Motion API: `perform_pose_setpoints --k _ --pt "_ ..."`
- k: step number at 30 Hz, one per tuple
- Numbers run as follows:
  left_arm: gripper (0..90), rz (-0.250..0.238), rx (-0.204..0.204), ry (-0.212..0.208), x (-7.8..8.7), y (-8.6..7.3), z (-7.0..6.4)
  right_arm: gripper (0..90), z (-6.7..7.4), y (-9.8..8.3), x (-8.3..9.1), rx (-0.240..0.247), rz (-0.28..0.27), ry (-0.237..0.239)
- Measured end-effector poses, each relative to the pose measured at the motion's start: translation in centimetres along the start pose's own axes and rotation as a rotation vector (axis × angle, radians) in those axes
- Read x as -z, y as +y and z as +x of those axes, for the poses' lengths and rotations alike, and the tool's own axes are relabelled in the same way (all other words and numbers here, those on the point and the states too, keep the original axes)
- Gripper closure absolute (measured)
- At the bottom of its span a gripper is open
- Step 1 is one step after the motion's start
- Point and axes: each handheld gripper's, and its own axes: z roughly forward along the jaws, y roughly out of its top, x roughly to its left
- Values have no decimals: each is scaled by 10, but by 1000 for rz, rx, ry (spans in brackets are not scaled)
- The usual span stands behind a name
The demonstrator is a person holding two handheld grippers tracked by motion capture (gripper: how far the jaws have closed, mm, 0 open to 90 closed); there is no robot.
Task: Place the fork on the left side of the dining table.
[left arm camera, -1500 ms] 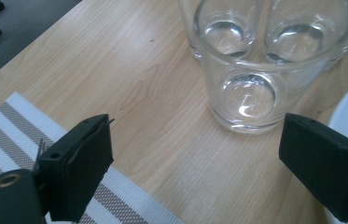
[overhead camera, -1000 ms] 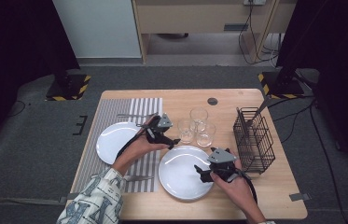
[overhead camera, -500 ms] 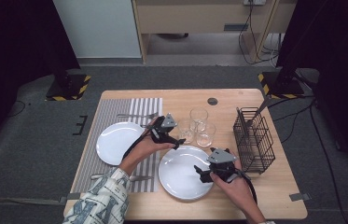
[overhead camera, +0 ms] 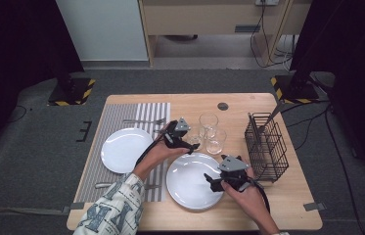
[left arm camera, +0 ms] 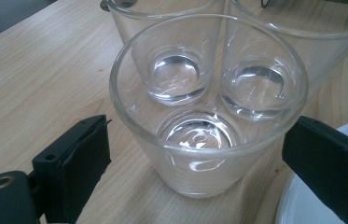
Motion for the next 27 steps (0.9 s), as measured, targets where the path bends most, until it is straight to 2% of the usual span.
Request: perform_pose_setpoints --k 7,16,21,27 --pt "77 -6 -13 9 -5 8 -2 90 0 0 0 0 0 1" --pt "112 -15 -30 11 -12 10 -6 90 0 0 1 -4 -3 2" --pt "165 -36 -7 13 -10 10 -3 90 -1 -1 1 -6 -2 -1" --pt "184 -39 -2 -1 -8 8 -3 90 -1 -1 1 -5 -1 -1"
